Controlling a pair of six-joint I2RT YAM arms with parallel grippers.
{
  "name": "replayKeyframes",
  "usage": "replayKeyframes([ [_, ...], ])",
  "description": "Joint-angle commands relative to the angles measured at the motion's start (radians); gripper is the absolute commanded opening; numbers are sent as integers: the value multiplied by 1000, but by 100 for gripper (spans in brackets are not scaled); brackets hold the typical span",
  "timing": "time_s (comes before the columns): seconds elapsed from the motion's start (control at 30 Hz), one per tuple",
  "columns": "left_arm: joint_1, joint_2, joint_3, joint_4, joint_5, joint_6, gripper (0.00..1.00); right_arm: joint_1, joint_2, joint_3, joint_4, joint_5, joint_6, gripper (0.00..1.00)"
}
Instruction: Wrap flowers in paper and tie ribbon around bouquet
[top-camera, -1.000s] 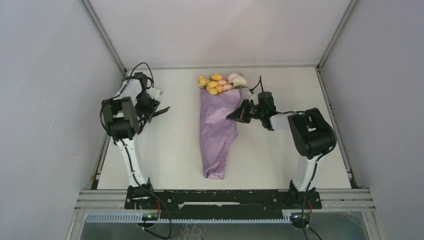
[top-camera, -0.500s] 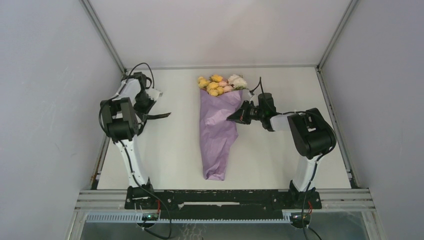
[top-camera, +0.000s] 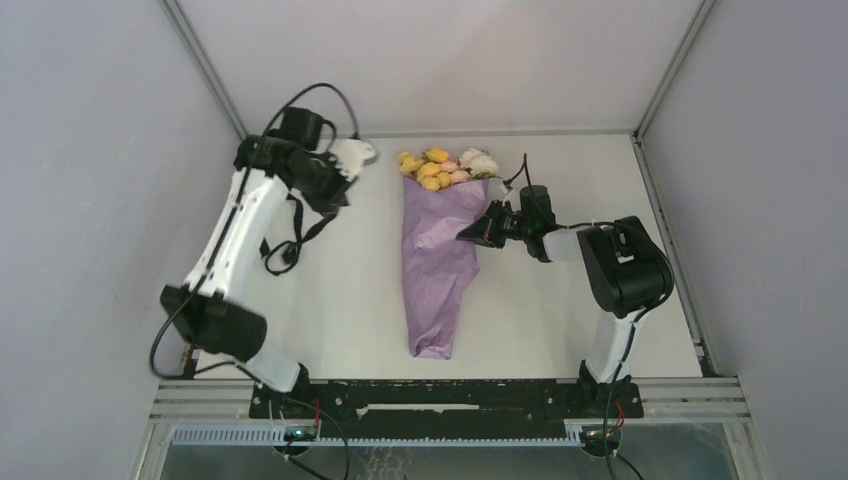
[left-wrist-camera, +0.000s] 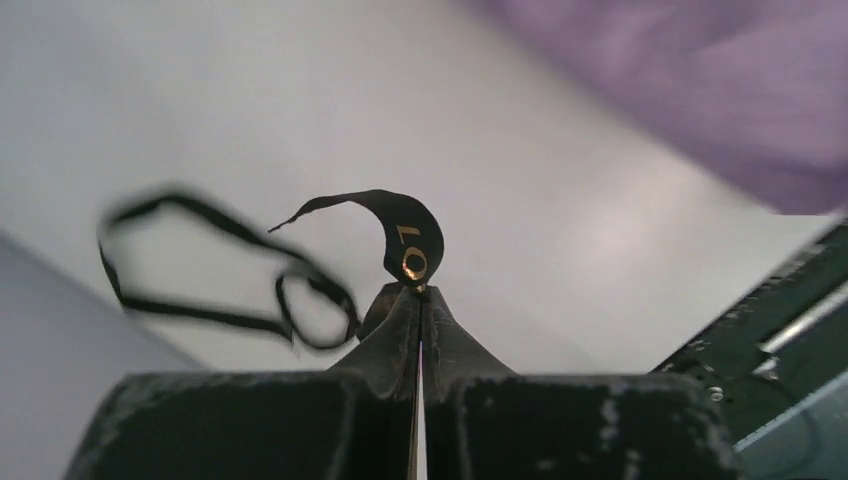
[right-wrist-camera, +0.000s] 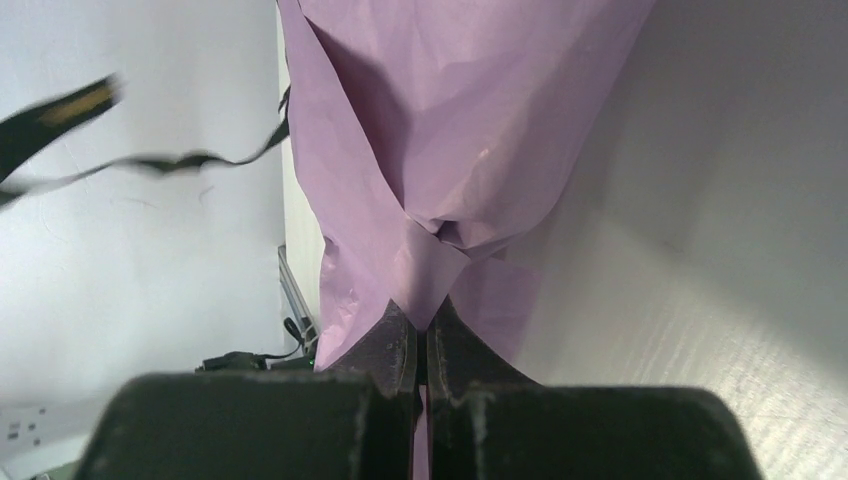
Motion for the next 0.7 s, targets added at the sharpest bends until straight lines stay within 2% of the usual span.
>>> replayKeyframes([
  [0.0, -299, -202, 103, -170, 175, 44, 0, -22, -58, 10, 22, 6, 0, 0],
  [0.07, -392, -188, 213, -218, 321, -5, 0, -29, -60, 16, 13, 10, -3, 0],
  [0.13, -498, -166, 237, -252, 414, -10, 0, -41, -57, 31, -6, 14, -9, 0],
  [0.23, -677, -136, 161, -266, 376, 10, 0, -58, -53, 69, -27, 24, 2, 0],
  [0.4, -888, -86, -38, -277, 330, 68, 0, -58, -72, 124, -55, 65, 30, 0],
  [0.5, -954, -53, -88, -271, 316, 99, 0, -57, -69, 156, -42, 91, 72, 0],
  [0.67, -1015, 69, -79, -223, 332, 89, 0, -47, -36, 195, 15, 107, 159, 0],
])
